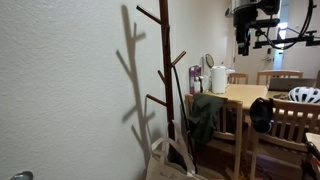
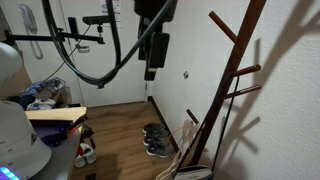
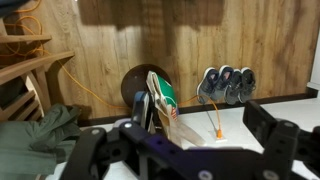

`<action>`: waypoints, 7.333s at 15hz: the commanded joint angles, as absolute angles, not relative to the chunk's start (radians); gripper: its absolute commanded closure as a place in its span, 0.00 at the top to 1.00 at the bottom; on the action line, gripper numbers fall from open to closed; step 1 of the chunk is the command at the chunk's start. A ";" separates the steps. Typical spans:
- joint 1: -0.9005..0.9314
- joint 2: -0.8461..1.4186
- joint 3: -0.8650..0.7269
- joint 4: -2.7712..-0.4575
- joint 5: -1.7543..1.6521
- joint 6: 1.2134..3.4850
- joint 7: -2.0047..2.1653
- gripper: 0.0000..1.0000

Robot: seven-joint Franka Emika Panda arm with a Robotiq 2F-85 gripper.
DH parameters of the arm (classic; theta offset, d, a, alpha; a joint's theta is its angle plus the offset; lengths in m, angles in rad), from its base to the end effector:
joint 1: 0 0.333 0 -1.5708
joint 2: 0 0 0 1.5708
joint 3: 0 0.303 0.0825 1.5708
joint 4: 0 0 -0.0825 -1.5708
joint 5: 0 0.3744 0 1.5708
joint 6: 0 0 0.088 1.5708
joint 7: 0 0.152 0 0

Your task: Move the blue bag from the right to the left hook

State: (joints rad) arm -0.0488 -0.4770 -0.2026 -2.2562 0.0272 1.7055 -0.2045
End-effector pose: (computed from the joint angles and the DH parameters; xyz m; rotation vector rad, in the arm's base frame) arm 0.3828 -0.0996 0.4817 -3.0061 0.0387 0.0823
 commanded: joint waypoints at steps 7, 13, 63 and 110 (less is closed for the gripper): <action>-0.067 -0.295 -0.144 -2.152 -0.189 1.937 -0.213 1.00; -0.059 -0.282 -0.131 -2.148 -0.184 1.943 -0.237 1.00; -0.037 0.150 -0.060 -2.070 -0.169 2.632 -0.049 0.03; -0.008 0.186 -0.054 -1.970 -0.443 2.531 0.069 1.00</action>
State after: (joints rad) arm -0.0167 0.1420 -0.0442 -2.0287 -0.4159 2.5115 0.0863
